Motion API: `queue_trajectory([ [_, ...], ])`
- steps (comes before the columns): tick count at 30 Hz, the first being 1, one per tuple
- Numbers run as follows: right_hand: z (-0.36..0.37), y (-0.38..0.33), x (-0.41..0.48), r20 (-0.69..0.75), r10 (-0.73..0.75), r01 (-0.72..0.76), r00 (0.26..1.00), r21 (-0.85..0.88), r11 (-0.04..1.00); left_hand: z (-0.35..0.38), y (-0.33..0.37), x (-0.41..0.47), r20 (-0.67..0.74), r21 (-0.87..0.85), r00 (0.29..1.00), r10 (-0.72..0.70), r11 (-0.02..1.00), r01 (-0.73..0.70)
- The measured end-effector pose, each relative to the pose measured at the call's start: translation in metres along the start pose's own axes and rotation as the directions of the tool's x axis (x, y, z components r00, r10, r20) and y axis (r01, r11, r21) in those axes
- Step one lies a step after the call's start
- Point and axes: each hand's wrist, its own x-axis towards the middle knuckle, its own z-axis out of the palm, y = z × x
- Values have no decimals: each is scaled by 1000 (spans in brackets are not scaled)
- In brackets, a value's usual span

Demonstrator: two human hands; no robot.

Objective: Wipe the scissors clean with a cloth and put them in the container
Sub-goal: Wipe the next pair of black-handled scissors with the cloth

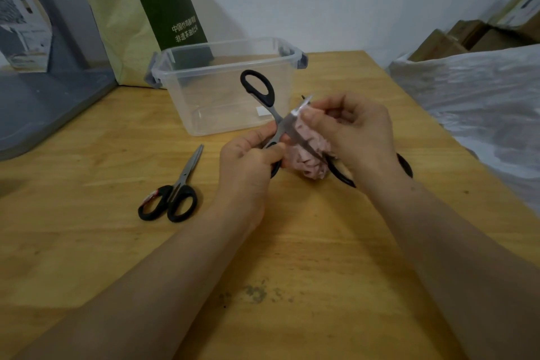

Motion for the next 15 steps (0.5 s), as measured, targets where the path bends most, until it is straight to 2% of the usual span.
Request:
queue_trajectory([
  [2, 8, 0, -6, 119, 5, -1, 993, -35, 999, -1, -1, 1, 22, 20, 1000, 0, 1000, -1],
  [3, 11, 2, -6, 135, 17, -9, 991, -56, 998, -2, -2, 1, 33, 22, 999, -5, 1000, 5],
  [8, 6, 5, 6, -8, -2, 2, 1000, -15, 1000, 0, -2, 2, -9, -20, 1000, -26, 999, 26],
  [10, 6, 4, 2, 53, -19, 19, 998, 3, 1000, -1, -3, 4, -3, -24, 1000, -17, 1000, 17],
  [13, 9, 6, -4, 177, -33, 50, 984, -92, 994, -3, -4, 6, -6, -60, 999, -40, 997, 40],
  [15, 8, 6, -1, 218, -34, 55, 975, -89, 994, -4, -3, 6, -28, -107, 997, -74, 992, 70],
])
